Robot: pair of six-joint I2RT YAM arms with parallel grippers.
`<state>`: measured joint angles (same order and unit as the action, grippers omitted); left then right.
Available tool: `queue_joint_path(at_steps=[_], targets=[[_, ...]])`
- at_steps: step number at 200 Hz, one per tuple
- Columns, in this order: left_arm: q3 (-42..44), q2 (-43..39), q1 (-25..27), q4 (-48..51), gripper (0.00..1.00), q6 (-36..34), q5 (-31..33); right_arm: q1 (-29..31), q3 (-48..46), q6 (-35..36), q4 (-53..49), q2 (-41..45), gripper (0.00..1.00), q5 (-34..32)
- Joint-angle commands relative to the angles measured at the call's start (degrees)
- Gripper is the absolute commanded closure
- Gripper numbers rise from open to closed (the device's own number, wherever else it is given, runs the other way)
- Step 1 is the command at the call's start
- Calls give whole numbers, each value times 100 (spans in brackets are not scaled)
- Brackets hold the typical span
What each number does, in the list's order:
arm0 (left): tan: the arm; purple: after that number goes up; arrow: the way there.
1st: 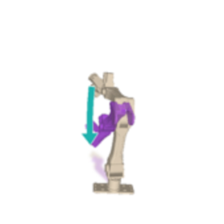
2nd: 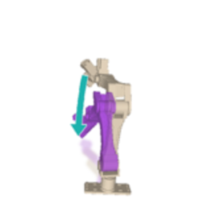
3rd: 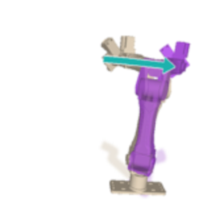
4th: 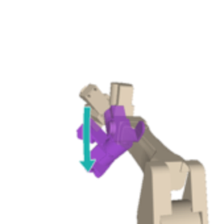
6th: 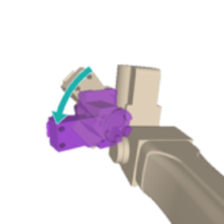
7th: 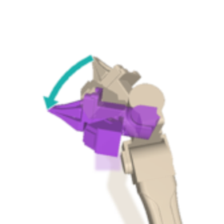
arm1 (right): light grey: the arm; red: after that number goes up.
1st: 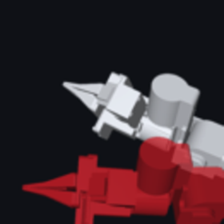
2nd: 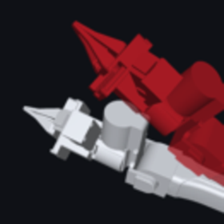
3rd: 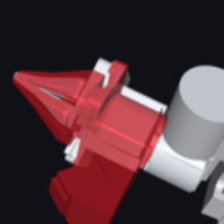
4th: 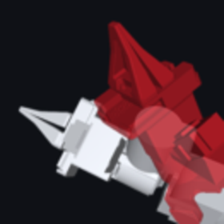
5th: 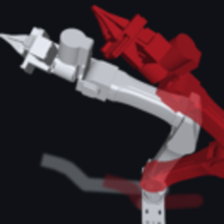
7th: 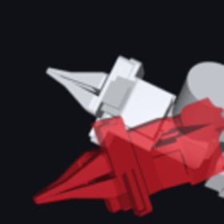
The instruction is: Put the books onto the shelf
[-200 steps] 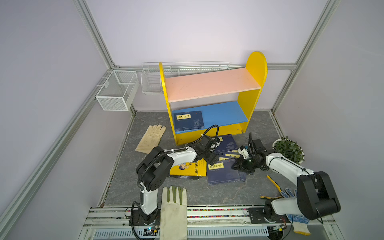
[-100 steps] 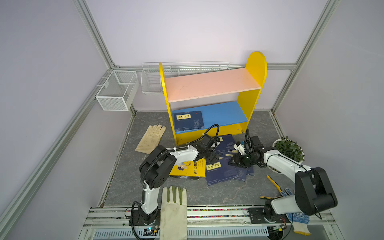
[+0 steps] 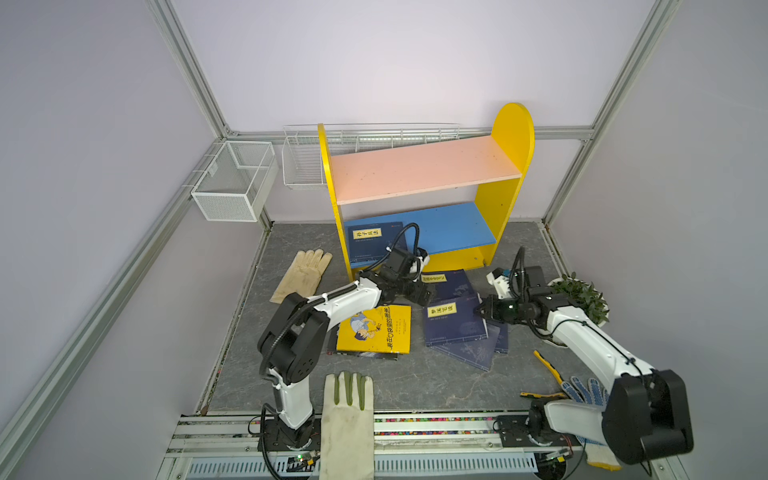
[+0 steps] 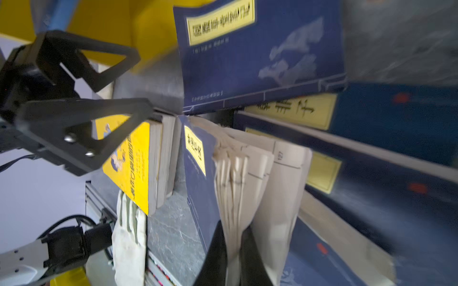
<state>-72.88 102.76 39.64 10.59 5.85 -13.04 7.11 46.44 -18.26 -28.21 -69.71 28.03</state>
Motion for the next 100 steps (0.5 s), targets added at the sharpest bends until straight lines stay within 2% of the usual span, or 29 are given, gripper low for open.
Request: queue_joint_path(at_steps=[1, 22, 38, 66, 86, 100], targets=[[-69, -467, -441, -515, 1, 679, -1372, -352, 245, -248, 507, 430, 93, 417], [115, -571, -847, -748, 1, 1159, -2354, -560, 324, -513, 957, 550, 93, 1033], [229, -594, -1022, -732, 1, 1304, -2809, -585, 335, -869, 1504, 556, 93, 1404], [398, -672, -1037, -399, 1, 1131, -3073, -572, 357, -1434, 2402, 451, 93, 1708], [466, -787, -1037, -195, 1, 946, -3084, -563, 644, -1432, 2528, 417, 93, 1832], [481, -797, -1035, -180, 1, 923, -3328, -558, 747, -1391, 2519, 423, 93, 1891]])
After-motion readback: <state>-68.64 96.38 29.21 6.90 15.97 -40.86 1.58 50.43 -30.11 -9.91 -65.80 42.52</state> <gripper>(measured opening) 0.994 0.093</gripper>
